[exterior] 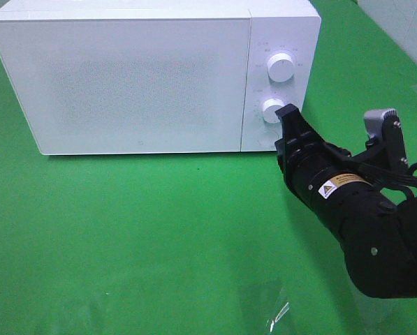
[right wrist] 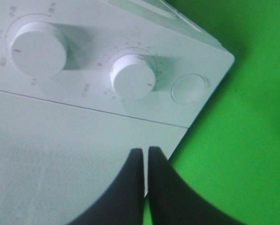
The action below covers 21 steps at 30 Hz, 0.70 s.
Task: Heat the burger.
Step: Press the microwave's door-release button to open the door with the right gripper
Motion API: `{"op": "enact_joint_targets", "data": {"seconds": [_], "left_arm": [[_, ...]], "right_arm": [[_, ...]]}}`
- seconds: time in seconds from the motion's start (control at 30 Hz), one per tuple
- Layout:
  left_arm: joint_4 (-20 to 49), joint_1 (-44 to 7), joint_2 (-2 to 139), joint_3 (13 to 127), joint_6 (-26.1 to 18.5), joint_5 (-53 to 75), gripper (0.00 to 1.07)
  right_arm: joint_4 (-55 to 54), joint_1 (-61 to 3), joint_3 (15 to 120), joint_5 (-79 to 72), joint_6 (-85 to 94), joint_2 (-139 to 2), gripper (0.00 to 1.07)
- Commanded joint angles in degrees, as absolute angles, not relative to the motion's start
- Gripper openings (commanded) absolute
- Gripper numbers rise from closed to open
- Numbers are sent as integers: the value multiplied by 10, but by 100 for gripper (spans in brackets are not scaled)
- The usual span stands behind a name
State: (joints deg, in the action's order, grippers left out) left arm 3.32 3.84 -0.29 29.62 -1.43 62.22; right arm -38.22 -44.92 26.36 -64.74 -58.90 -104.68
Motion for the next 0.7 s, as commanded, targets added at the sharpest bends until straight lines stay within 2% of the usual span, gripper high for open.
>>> {"op": "enact_joint_targets", "data": {"seconds": [0.03, 0.43, 0.7], "left_arm": [[36, 36, -12, 296, -14, 614, 98], [36, 36, -12, 296, -14, 614, 98], [36, 36, -12, 296, -14, 614, 98]], "right_arm": [[-368, -451, 268, -618, -694, -1047, 0], [-358, -443, 285, -583, -779, -1056, 0], [-296, -391, 324, -563, -835, -1090, 0]]}}
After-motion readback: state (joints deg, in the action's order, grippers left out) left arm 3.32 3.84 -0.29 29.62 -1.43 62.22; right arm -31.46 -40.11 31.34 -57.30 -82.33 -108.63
